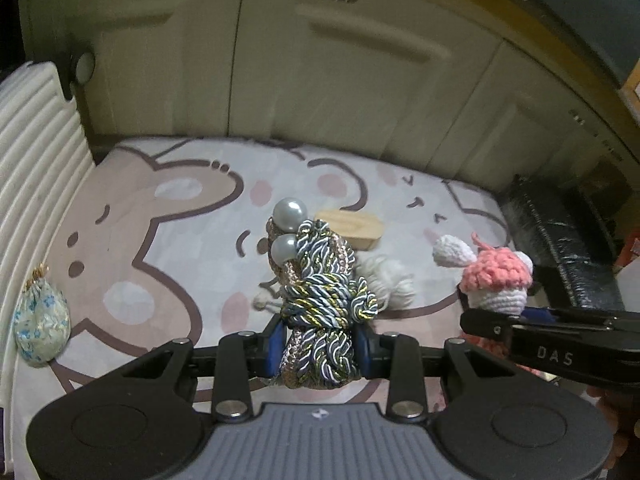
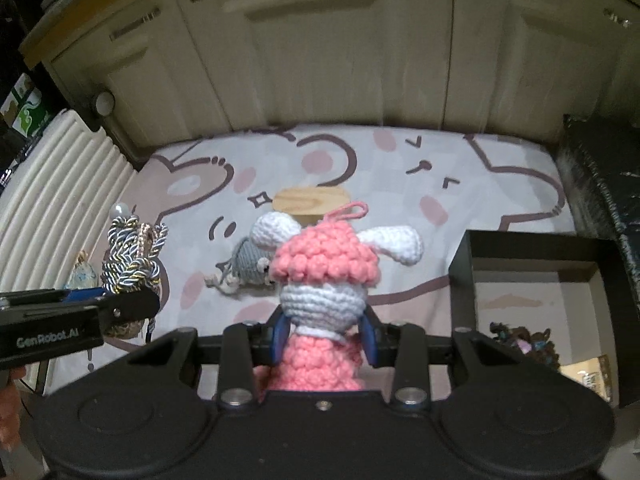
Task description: Organize objects
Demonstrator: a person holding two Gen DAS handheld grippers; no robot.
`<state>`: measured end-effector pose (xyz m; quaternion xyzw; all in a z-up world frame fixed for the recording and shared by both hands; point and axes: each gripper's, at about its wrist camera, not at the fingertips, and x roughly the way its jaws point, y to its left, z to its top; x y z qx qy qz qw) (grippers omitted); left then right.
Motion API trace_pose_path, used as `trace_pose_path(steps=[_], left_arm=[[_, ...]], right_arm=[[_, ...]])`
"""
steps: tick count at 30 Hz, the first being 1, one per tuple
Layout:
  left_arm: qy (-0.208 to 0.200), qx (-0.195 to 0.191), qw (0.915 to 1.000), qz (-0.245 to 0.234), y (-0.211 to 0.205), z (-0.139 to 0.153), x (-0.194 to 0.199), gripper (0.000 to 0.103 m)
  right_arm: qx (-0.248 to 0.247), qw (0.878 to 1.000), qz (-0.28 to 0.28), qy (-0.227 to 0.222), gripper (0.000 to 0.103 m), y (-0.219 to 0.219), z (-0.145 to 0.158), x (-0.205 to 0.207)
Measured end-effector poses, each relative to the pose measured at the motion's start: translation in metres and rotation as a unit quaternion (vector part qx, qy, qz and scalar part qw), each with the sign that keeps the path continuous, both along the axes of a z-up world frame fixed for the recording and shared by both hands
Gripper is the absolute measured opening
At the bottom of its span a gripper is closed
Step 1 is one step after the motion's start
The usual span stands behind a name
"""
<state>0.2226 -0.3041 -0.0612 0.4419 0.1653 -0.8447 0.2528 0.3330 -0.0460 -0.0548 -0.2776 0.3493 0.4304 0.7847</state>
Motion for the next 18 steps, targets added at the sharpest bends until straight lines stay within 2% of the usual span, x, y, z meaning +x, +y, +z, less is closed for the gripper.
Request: trace_pose_path(steps=[12,18], left_arm=[[0.023,0.000,0.9995,-0.021,0.011,0.010,-0.002,0.037],[0.034,-0.002,0.9988,-0.036,0.025,0.012,-0.016,0.037]], right_arm=[[0.029,0.998,0.020,-0.043,0.038,-0.011,0.037,-0.005],[0.038,0.998,-0.002,-0.055,0.038,-0.024,0.050,0.014]])
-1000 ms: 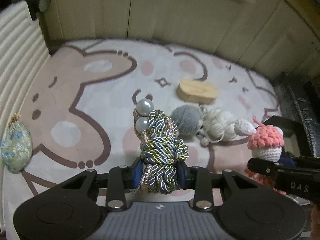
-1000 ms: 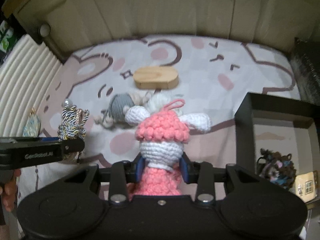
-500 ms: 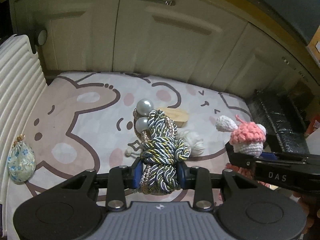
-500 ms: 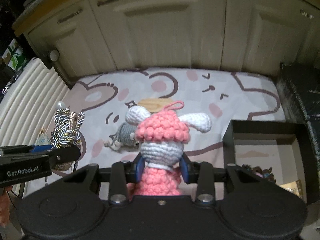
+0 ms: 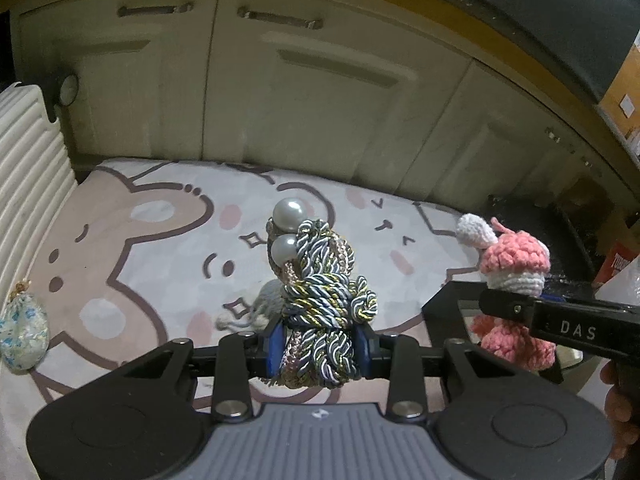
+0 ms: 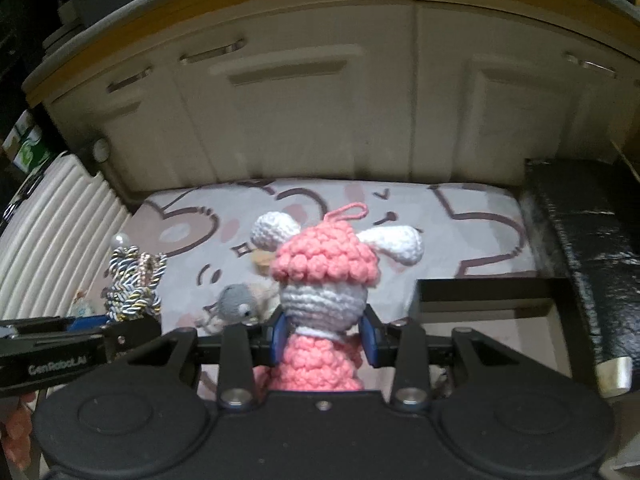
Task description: Organize objects
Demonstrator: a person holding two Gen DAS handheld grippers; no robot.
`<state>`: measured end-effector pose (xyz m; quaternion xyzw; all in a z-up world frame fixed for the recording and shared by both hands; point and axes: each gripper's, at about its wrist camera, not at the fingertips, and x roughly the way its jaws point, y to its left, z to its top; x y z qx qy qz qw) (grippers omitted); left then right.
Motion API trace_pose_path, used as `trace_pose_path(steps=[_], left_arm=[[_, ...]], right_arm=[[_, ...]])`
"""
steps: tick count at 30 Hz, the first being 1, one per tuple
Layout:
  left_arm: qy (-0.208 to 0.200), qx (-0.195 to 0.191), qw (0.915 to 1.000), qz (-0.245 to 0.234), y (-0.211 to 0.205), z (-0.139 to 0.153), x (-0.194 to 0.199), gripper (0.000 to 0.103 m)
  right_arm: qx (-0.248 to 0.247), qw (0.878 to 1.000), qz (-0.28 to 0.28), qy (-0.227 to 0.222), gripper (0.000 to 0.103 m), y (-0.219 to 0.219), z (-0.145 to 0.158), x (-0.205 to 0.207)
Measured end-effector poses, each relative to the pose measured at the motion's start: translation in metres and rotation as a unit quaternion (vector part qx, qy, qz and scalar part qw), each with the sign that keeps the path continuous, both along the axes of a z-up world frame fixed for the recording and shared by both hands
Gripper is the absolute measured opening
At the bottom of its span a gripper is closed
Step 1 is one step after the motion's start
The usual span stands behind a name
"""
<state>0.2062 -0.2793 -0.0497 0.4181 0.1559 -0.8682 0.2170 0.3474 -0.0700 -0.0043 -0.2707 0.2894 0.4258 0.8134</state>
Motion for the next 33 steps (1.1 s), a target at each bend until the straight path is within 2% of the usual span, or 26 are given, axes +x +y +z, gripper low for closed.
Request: trace_pose_path(steps=[11,21,25,33], left_arm=[[0.047,0.020,0.9977,-0.043,0.044,0.011,-0.049,0.037],[0.104,0.042,0.9897,-0.088,0.081,-0.008,-0.097,0.037],[0.090,0.052,0.9875,-0.119,0.098,-0.030,-0.120,0.037],[0.051,0.082,0.9854,-0.140,0.123,-0.080,-0.157,0.037]], right_arm=[[0.027,0.998,-0.039,-0.029,0.038,-0.045,0.028,0.047],[0.069,0.994,-0.066,-0.044,0.038,-0.077,0.038,0.099],[0.081,0.992,-0.080,-0.049,0.038,-0.082,0.030,0.122],[0.051,0.994,-0.082,-0.056,0.038,-0.087,0.002,0.158]])
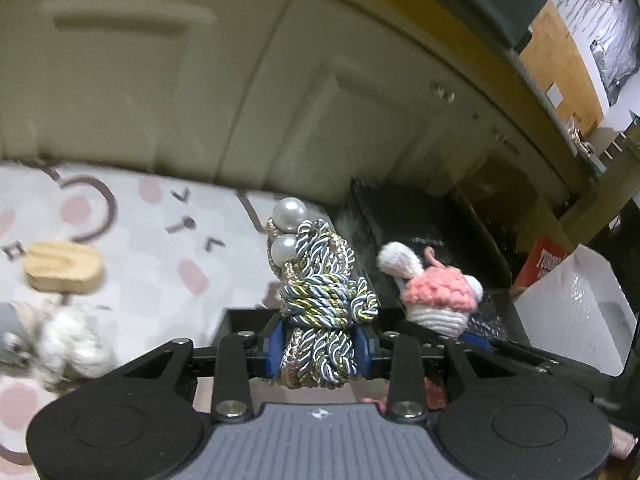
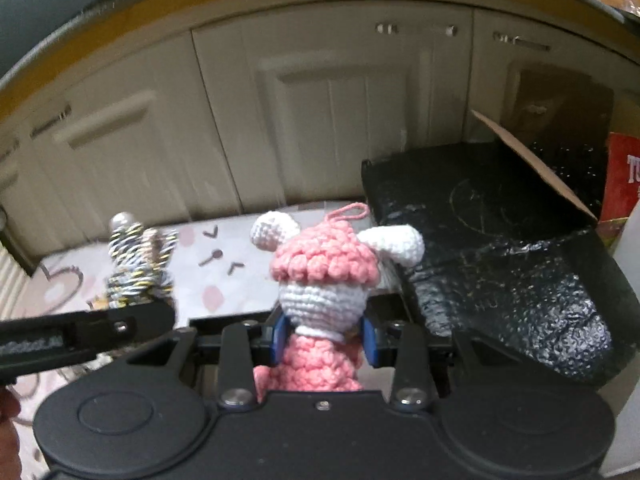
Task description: Organize objects
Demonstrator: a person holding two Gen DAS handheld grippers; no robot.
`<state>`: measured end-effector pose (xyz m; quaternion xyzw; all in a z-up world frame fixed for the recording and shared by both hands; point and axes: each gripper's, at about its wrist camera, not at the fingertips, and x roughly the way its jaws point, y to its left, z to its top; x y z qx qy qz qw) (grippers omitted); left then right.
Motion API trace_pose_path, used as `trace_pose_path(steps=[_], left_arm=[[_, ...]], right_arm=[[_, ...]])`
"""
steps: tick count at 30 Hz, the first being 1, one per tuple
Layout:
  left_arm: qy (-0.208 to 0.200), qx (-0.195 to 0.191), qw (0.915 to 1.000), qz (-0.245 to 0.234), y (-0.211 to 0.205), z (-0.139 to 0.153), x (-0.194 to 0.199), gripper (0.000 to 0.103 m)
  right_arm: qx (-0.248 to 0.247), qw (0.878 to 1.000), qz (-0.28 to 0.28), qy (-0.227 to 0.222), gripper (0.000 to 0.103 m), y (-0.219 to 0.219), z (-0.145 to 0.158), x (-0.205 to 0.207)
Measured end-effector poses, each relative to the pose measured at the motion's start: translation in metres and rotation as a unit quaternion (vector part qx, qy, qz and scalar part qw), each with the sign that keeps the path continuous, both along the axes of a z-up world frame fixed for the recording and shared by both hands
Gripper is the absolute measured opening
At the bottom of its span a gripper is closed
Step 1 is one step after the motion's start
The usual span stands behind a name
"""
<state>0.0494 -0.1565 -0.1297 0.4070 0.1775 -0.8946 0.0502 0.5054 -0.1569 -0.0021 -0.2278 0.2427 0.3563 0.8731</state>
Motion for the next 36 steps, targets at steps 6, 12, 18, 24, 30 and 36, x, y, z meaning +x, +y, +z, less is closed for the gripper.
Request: trace_pose_path(steps=[6,12,18,24,30,36], left_arm=[[-0.049,-0.003,0.9986,-0.020,0.009,-0.037,-0.014,0.037],[-0.092,-0.008,0.9953,-0.029,0.005,-0.060,-0.022,0.037],[-0.103,-0.019,0.9937,-0.040,0.000,-0.057,-0.021,0.043],[-0.087,-0.042,0.9942,-0.048,-0.004,-0.036,-0.018,0.051],[-0.086,-0.057,0.9931,-0.056,0.001,-0.032,-0.021,0.050],[-0.078,-0.057,0.9926,-0.074,0.003,-0.028,-0.022,0.050]], right_arm=[[-0.038,0.999,-0.002,0.004,0.038,-0.001,-0.018,0.020],[-0.058,0.998,-0.006,0.013,0.038,-0.001,-0.032,0.033],[-0.074,0.997,0.010,0.021,0.038,0.006,-0.042,0.033],[-0.103,0.994,0.016,0.033,0.038,0.015,-0.054,0.034],[-0.132,0.990,0.020,0.052,0.038,0.024,-0.068,0.033],[-0.143,0.987,0.018,0.068,0.064,0.029,-0.068,0.029]])
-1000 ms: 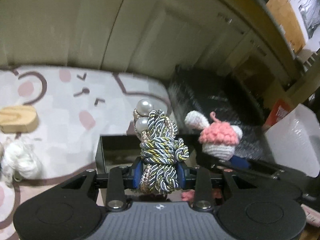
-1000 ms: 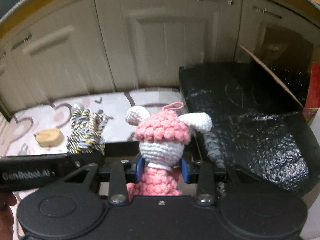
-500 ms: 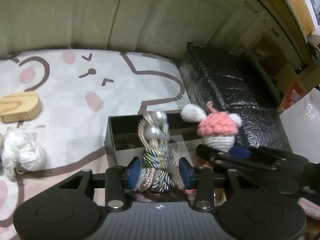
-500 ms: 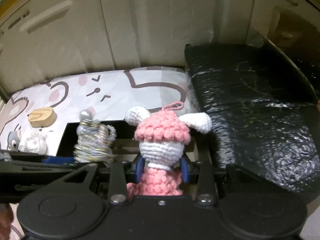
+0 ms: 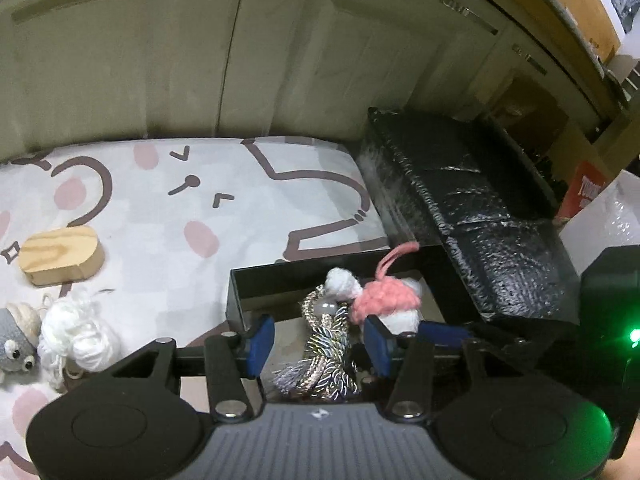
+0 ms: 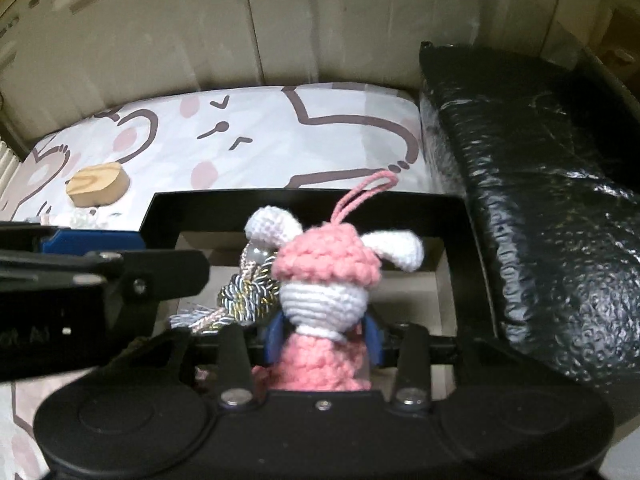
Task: Organize objects
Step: 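Lower the pink bunny and rope knot into the box and open both tools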
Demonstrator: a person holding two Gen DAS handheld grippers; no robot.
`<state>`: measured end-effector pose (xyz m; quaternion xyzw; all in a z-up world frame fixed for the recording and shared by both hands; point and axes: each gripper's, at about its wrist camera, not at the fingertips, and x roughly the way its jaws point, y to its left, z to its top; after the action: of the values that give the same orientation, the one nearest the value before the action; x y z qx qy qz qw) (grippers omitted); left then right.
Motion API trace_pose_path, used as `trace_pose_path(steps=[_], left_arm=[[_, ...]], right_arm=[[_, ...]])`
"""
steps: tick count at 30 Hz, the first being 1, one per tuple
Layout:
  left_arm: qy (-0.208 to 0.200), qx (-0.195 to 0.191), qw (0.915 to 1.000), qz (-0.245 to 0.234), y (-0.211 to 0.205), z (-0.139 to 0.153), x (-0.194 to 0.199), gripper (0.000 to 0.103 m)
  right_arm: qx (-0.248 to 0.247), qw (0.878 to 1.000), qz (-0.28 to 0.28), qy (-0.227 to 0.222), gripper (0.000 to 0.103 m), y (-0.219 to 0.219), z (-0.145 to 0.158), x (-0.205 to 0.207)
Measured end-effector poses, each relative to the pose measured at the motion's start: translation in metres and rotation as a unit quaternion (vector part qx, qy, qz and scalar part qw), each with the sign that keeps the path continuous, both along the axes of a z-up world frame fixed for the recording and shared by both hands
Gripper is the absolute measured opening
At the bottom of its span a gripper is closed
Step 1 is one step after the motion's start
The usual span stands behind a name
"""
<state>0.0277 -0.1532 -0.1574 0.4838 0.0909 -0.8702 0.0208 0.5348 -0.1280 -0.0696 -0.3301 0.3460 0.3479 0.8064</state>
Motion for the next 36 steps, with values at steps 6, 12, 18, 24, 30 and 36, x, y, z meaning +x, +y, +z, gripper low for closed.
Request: trace_pose_path(steps=[6,12,18,24,30,36], left_arm=[[-0.002,0.015,0.9999,-0.005,-0.002,0.002,0.000,0.048],[0.004,0.013,0.9999,-0.004,-0.011,0.010,0.004,0.047],[-0.005,0.013,0.9999,0.007,-0.028,0.010,0.004,0.045],[-0.013,0.013,0.9998,0.005,-0.033,0.010,0.005,0.044],[-0.017,0.012,0.9998,0.000,-0.032,0.014,0.008,0.044],[-0.015,0.013,0.9998,-0.002,-0.035,0.025,0.013,0.044]], right_arm=[[0.022,1.000,-0.006,0.022,0.049,-0.009,0.021,0.006],[0.031,0.997,-0.057,0.039,0.032,-0.011,0.011,0.019],[0.040,0.994,-0.037,0.092,0.030,0.010,-0.003,0.005],[0.013,0.998,-0.013,0.067,0.030,0.027,-0.011,-0.011],[0.023,0.998,-0.024,0.054,0.037,0.020,0.000,-0.012],[0.031,0.999,-0.026,0.025,0.041,0.007,0.025,-0.018]])
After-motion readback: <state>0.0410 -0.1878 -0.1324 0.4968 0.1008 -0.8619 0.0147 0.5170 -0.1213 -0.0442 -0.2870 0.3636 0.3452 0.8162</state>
